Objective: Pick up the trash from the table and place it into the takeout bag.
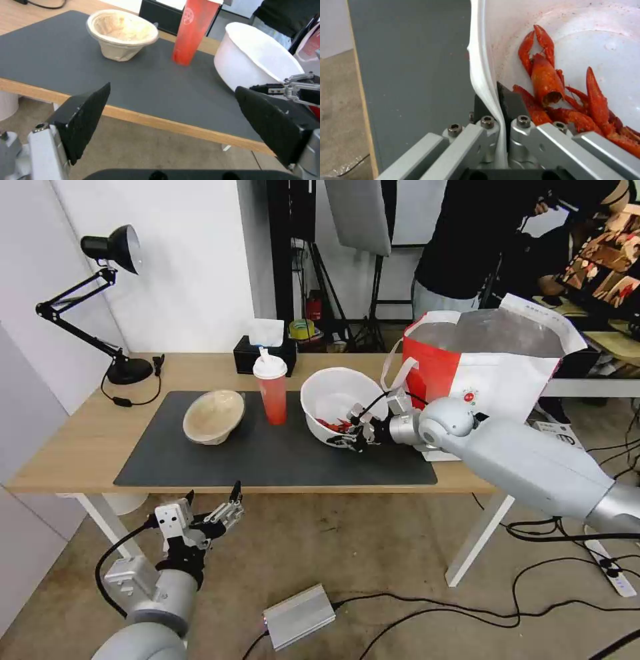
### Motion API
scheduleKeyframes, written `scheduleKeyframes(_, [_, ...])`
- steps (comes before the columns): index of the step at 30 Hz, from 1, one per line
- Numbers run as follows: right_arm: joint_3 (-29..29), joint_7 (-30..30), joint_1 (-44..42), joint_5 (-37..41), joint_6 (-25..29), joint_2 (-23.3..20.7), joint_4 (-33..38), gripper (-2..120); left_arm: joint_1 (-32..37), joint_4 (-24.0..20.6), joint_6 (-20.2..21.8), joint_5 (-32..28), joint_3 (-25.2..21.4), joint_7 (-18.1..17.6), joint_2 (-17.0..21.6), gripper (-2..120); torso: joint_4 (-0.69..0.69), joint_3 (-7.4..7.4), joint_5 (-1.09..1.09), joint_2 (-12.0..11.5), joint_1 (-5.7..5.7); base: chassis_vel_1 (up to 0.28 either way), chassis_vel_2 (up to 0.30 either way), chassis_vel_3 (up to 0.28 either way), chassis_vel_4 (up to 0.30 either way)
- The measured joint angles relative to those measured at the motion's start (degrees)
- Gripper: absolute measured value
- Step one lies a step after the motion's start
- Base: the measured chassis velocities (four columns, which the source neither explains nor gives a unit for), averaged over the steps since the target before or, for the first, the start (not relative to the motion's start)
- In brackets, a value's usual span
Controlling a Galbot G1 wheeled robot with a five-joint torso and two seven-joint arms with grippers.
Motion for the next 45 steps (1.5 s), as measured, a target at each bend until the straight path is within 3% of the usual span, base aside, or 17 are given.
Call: scheduleKeyframes(45, [1.4, 1.3, 4.3, 4.9, 0.9, -3.8, 5.1, 0, 0.3, -0.7, -0.1, -0.1, -0.7, -0.1, 0.5, 100, 0.01, 0.00, 0.00, 0.0, 0.00, 0.000, 0.000, 0.000, 0.000])
